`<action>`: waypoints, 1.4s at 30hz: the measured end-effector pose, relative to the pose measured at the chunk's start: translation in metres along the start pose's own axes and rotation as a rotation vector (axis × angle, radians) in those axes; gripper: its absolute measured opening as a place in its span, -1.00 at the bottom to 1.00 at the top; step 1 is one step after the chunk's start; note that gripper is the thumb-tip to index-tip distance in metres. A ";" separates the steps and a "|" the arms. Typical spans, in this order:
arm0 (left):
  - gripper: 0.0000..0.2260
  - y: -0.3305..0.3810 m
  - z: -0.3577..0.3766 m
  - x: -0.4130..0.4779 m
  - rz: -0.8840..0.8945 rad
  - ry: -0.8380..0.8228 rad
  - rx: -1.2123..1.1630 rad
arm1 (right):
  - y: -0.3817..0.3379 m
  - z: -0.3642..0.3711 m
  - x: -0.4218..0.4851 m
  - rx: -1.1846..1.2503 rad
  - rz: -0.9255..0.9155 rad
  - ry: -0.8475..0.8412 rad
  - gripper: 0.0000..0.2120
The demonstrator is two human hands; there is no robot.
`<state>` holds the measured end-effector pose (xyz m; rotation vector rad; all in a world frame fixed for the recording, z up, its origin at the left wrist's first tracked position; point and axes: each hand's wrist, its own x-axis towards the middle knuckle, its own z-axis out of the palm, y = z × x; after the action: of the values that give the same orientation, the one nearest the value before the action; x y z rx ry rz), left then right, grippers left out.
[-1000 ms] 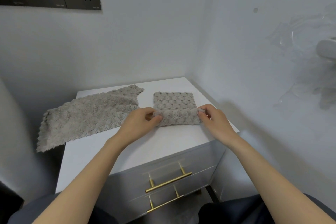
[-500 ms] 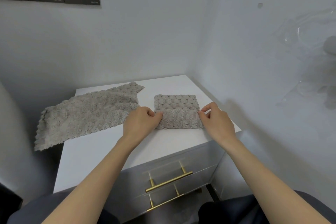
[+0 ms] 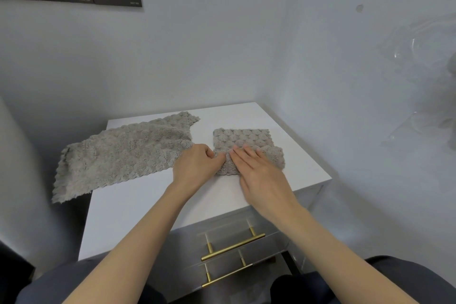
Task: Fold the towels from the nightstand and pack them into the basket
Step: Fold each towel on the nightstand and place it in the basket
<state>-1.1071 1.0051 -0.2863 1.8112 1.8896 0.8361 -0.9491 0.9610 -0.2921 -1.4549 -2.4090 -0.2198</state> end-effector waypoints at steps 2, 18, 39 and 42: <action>-0.72 0.000 0.000 0.000 0.002 -0.003 -0.002 | 0.002 0.003 -0.001 -0.017 0.005 -0.045 -0.50; -0.82 0.000 -0.001 -0.010 0.249 0.131 0.015 | 0.040 -0.006 -0.020 -0.057 0.193 -0.070 -0.52; -0.79 -0.015 -0.008 -0.011 0.468 -0.047 0.072 | 0.067 -0.002 -0.016 0.279 0.309 -0.032 -0.65; -0.95 -0.016 -0.012 -0.006 0.391 -0.117 -0.046 | 0.071 -0.006 -0.012 0.453 0.374 0.026 -0.79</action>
<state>-1.1270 0.9977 -0.2886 2.1857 1.4539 0.8660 -0.8799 0.9828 -0.2925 -1.6160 -1.9414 0.3656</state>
